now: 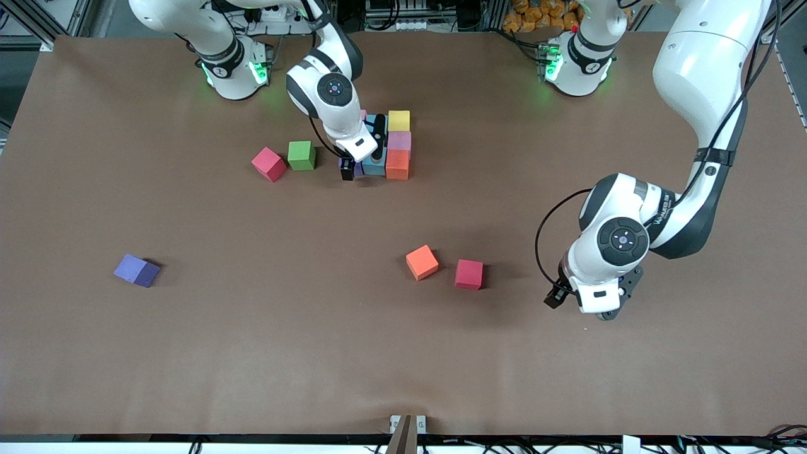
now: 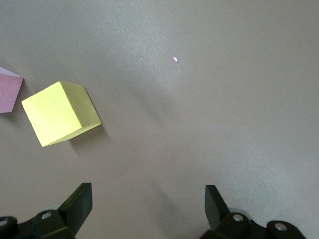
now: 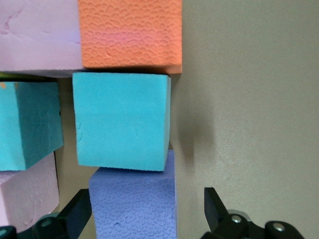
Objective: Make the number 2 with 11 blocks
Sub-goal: 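Open the right gripper and raise it from the purple cube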
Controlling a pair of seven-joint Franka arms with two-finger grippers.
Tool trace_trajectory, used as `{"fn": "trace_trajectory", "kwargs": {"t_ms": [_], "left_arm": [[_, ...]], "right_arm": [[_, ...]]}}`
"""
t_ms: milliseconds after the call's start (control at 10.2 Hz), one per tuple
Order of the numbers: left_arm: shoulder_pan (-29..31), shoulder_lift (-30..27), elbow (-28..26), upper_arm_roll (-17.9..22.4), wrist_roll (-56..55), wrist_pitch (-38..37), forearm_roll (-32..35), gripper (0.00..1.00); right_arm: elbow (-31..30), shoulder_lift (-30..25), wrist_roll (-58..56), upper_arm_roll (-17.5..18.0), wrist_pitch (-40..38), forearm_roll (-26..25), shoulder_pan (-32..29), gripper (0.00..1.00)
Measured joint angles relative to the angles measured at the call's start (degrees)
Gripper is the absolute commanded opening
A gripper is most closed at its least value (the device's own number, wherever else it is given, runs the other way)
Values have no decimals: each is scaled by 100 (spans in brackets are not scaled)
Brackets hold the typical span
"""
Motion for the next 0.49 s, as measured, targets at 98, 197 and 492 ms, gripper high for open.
{"fn": "trace_trajectory", "kwargs": {"t_ms": [98, 197, 492], "left_arm": [[1, 0, 0, 0, 0, 1, 0, 100], [1, 0, 0, 1, 0, 1, 0, 100], [1, 0, 0, 1, 0, 1, 0, 100]], "right_arm": [[0, -44, 0, -2, -34, 0, 0, 100], [0, -99, 0, -3, -121, 0, 0, 100], [0, -337, 0, -31, -580, 0, -3, 100]]}}
